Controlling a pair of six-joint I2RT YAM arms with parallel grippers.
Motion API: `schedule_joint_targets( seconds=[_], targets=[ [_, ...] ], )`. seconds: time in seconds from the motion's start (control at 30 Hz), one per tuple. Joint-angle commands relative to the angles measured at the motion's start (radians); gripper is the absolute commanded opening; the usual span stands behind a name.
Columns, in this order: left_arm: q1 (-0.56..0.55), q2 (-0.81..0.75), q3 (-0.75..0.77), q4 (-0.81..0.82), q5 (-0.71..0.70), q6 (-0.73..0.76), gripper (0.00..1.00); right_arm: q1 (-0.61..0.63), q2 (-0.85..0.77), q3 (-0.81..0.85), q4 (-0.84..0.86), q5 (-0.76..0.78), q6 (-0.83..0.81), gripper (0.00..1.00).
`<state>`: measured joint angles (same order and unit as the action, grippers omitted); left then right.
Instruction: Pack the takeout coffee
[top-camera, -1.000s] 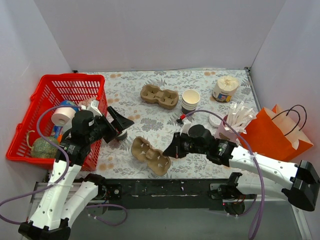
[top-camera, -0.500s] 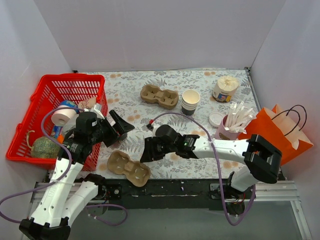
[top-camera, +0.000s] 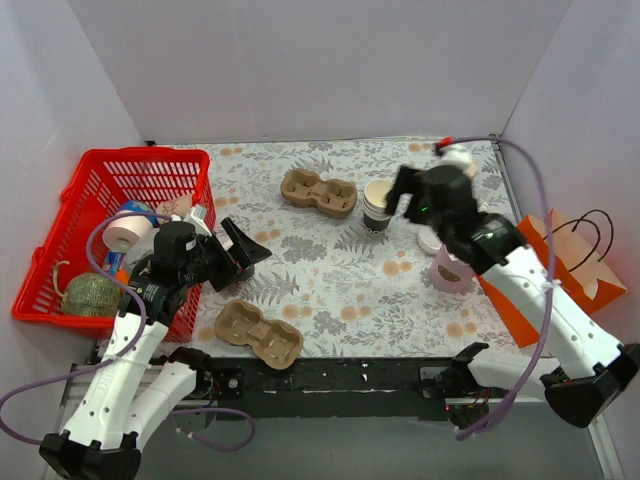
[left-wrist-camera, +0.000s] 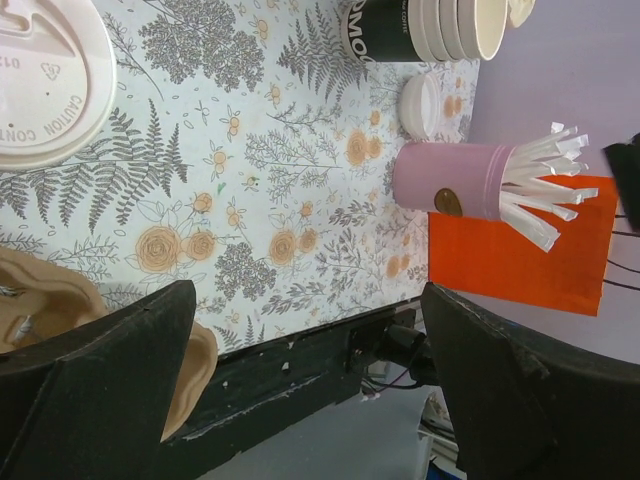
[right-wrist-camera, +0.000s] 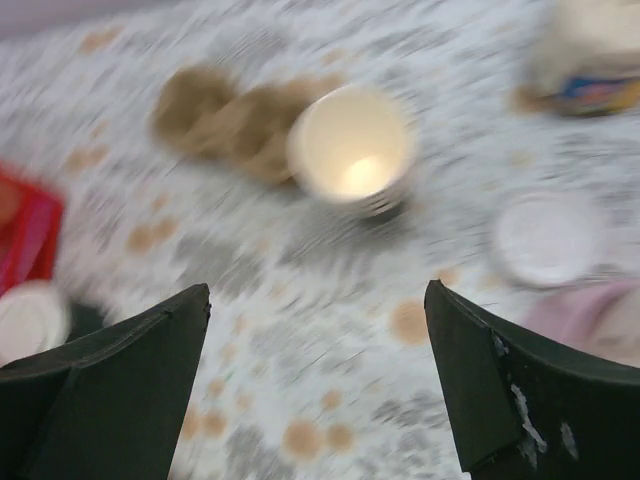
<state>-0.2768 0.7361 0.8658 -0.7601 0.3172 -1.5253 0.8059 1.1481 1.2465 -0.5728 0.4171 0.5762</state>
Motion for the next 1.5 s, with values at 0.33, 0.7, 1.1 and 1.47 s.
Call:
schedule_joint_targets(
  seconds=[0.33, 0.7, 1.1, 1.47],
  targets=[
    [-0.001, 0.06, -0.045, 0.103, 0.085, -0.007, 0.98, -0.632, 0.064, 0.37, -0.377, 0.576, -0.283, 0.97],
    [-0.001, 0.071, -0.065, 0.13, 0.091, -0.004, 0.98, -0.89, 0.003, 0.2, -0.256, 0.382, -0.277, 0.92],
    [-0.001, 0.063, -0.067, 0.113, 0.083, 0.001, 0.98, -1.022, -0.039, 0.039, -0.13, 0.068, -0.223, 0.87],
    [-0.001, 0.057, -0.067, 0.108, 0.074, 0.001, 0.98, -1.05, -0.04, -0.013, -0.082, 0.032, -0.167, 0.58]
  ],
)
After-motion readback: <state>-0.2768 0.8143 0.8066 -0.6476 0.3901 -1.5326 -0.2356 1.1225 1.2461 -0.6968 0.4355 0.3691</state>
